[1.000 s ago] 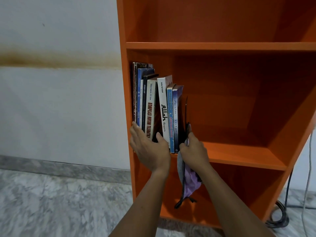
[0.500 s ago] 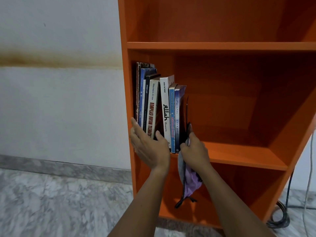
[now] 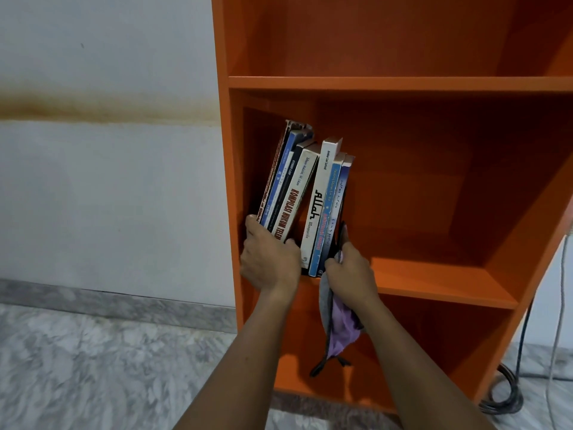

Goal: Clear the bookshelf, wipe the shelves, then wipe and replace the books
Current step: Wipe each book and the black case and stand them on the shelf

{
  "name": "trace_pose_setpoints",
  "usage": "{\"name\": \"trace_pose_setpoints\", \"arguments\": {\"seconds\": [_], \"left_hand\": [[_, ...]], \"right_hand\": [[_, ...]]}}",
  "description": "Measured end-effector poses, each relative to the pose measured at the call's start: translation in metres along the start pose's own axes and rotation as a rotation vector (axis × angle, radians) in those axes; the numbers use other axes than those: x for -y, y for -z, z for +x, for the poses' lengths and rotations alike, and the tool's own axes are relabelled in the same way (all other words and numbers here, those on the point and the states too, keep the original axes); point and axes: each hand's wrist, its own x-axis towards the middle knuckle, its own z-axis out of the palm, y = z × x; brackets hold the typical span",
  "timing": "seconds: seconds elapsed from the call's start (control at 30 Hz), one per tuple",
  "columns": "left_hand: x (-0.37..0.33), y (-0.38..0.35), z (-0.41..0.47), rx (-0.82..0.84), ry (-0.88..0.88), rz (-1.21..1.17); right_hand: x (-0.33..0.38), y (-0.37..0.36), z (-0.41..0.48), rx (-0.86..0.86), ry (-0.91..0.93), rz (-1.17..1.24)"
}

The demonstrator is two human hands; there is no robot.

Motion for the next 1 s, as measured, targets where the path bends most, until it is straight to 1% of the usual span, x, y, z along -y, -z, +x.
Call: {"name": "trace_pose_setpoints", "arguments": {"seconds": [0.1, 0.27, 0.47, 0.57, 0.67, 0.87, 0.93, 1.0], "left_hand": [[0.002, 0.002, 0.007, 0.038, -0.042, 0.010], [0.008, 0.007, 0.011, 0.053, -0.103, -0.028], [0.009, 0.012, 0.013, 0.014, -0.151, -0.033], [0.005, 0.013, 0.015, 0.021, -0.155, -0.042], [-0.002, 0.015, 0.019, 0.069, -0.130, -0.077], [0.010, 0.023, 0.025, 0.100, -0.113, -0.134], [0.018, 0.029, 0.031, 0.188, -0.123, -0.179], [0.022, 0.036, 0.037, 0.340, -0.127, -0.221]], "right_hand": [[0.000, 0.003, -0.001, 0.010, -0.010, 0.027], [0.002, 0.005, -0.001, 0.016, 0.001, 0.037], [0.001, 0.009, 0.001, 0.048, 0.010, 0.048], [0.002, 0.006, 0.004, 0.072, 0.012, 0.026], [0.008, 0.001, 0.007, 0.081, 0.008, -0.001], [0.016, 0.004, 0.021, 0.164, 0.010, 0.006], [0.021, 0.004, 0.026, 0.195, 0.030, -0.020], [0.024, 0.003, 0.029, 0.228, 0.023, -0.018]]}}
